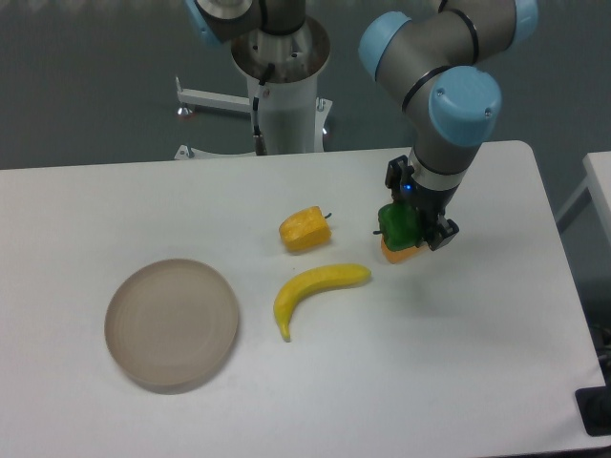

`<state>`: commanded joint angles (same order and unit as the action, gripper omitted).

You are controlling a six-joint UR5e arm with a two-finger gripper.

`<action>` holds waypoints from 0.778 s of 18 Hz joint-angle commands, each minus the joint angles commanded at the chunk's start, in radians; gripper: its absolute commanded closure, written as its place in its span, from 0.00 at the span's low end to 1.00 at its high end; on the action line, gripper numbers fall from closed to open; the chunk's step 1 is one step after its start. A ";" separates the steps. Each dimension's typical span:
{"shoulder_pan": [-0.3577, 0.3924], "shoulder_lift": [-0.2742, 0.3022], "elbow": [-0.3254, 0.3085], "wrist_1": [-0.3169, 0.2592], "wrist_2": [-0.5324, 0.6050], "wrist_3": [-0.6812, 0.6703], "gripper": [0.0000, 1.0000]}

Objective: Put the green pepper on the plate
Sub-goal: 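Carry the held green pepper with the gripper over to the beige plate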

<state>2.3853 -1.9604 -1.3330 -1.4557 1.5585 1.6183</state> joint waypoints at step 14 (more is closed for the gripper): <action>-0.274 0.008 0.000 0.026 -0.064 -0.403 0.68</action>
<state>2.1111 -1.9527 -1.3330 -1.4297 1.4941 1.2156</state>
